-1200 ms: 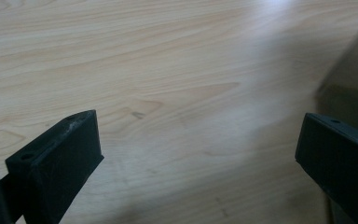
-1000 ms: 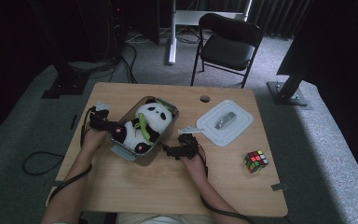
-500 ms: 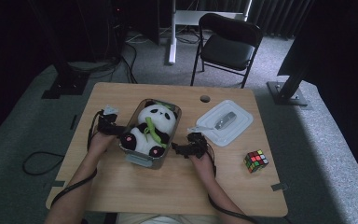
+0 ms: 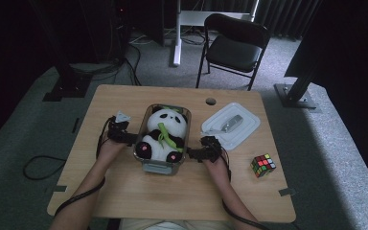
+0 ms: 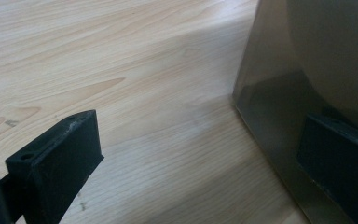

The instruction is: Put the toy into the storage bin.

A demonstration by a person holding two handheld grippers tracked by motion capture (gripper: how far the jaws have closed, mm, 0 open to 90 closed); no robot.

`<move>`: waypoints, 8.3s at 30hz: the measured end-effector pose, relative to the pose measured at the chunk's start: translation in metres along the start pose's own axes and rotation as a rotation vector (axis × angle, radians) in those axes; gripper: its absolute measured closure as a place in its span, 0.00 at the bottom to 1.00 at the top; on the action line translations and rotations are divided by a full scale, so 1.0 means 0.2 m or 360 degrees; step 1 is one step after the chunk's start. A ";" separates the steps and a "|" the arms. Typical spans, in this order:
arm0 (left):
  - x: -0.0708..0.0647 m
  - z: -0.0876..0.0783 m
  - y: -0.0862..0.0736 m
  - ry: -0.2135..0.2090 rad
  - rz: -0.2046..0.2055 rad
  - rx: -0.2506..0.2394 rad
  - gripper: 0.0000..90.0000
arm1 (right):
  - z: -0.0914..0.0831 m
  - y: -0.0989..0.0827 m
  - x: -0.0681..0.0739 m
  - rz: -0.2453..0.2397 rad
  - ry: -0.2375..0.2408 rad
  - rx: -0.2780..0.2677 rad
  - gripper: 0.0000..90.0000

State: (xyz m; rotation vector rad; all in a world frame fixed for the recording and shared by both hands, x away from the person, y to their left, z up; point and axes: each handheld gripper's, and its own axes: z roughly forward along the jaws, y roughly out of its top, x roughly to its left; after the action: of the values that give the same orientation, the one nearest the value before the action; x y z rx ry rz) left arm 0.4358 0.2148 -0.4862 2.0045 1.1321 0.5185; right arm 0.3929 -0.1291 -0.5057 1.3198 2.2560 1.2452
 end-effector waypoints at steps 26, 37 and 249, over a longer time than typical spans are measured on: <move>-0.19 0.01 0.02 -0.0033 0.0107 0.0057 0.01 | -0.13 -0.04 -0.15 -0.0062 0.0063 0.0037 0.16; -0.29 -0.01 0.01 -0.0096 0.0174 0.0070 0.01 | -0.17 -0.06 -0.23 -0.0008 0.0061 0.0030 0.16; -0.25 -0.18 -0.01 -0.0265 0.0132 -0.0049 0.01 | -0.52 0.28 0.22 -0.0841 0.0761 0.0039 0.30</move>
State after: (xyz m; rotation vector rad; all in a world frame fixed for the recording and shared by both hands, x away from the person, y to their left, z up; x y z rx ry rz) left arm 0.3848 0.1882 -0.4631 2.0338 0.9383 0.4001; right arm 0.3414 -0.1375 -0.3899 0.3848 2.6842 1.4246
